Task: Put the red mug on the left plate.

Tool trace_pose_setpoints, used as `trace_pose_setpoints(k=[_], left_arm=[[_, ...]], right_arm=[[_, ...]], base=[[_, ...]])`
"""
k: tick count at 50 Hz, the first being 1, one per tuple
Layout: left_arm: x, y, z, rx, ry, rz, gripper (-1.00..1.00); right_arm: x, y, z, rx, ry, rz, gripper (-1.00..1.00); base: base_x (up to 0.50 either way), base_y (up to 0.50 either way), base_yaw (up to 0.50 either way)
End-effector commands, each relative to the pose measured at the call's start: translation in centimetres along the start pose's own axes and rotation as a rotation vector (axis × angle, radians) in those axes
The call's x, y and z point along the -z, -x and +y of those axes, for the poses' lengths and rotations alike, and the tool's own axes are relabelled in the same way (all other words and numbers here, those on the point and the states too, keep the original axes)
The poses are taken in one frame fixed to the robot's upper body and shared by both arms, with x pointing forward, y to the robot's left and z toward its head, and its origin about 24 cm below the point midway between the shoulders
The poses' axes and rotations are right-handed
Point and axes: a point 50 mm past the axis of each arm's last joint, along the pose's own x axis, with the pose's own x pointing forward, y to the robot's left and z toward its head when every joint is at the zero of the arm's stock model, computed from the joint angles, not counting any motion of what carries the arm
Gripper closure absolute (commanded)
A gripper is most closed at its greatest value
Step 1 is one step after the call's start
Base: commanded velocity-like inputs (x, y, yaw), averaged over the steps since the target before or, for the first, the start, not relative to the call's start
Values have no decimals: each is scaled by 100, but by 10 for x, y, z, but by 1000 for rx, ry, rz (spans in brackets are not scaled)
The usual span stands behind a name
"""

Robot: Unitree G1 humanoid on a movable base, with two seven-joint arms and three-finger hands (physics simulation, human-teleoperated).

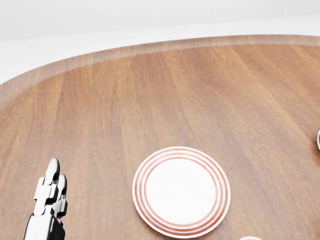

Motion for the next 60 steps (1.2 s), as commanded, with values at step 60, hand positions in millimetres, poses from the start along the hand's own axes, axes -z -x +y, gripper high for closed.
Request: trace_pose_setpoints(k=[60], left_arm=[[-1, -3, -2, 6, -4, -8, -100]], right_arm=[[24, -42, 49, -180, -109, 105, -100]], base=[[0, 0, 0]])
